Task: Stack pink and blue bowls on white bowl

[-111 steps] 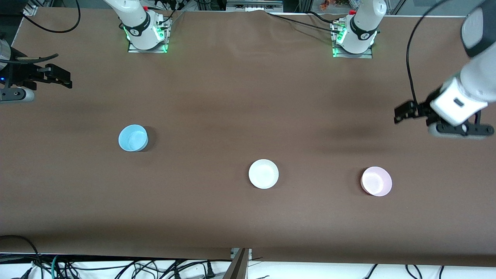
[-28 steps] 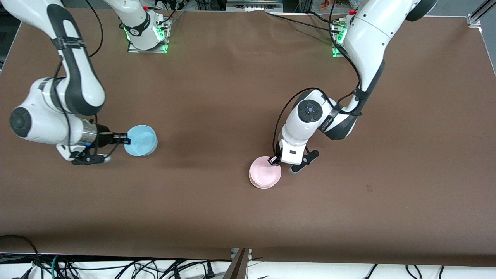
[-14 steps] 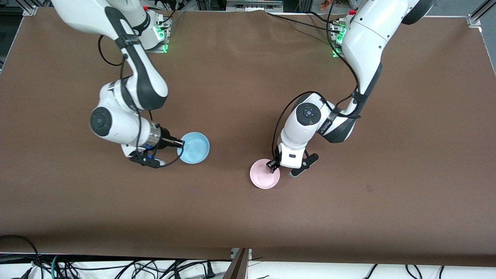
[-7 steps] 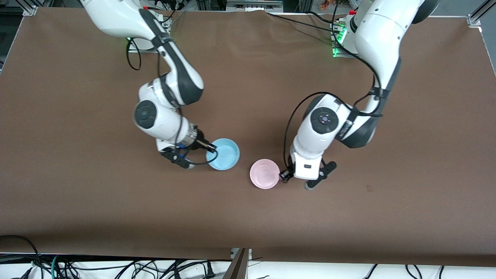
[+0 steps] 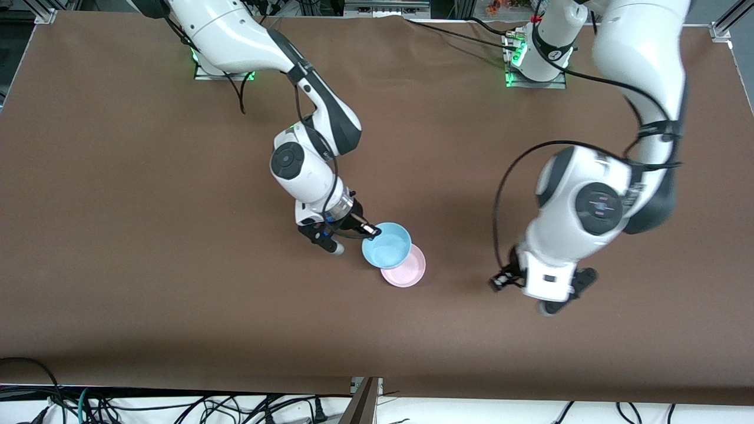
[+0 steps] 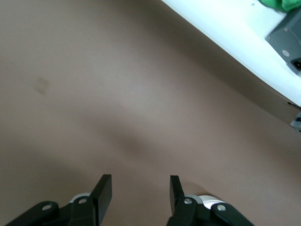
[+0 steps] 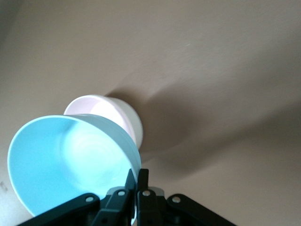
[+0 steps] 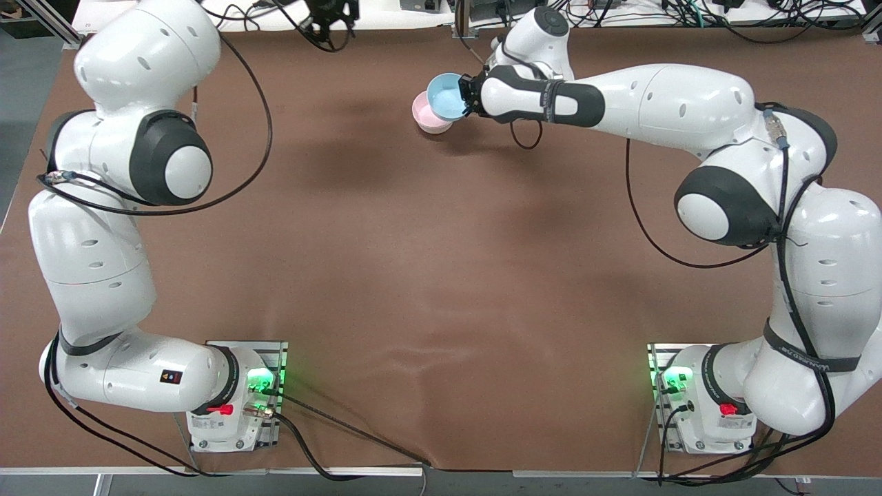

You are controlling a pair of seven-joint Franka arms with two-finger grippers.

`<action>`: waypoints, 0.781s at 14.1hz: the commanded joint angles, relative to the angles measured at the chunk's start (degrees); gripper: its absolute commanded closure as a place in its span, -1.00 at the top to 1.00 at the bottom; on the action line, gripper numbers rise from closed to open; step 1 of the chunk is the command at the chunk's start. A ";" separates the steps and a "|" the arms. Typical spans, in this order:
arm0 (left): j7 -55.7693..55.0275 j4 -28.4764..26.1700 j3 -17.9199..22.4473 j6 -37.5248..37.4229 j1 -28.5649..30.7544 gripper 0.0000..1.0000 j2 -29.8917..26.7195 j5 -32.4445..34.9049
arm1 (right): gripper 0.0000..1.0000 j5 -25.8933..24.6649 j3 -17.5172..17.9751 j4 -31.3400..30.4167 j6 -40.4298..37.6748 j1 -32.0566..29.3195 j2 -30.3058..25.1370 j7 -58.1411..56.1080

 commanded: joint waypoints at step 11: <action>33.13 0.20 -0.31 -8.62 14.31 0.52 -6.16 -2.40 | -1.00 -0.04 -0.78 10.50 10.18 2.20 9.97 0.28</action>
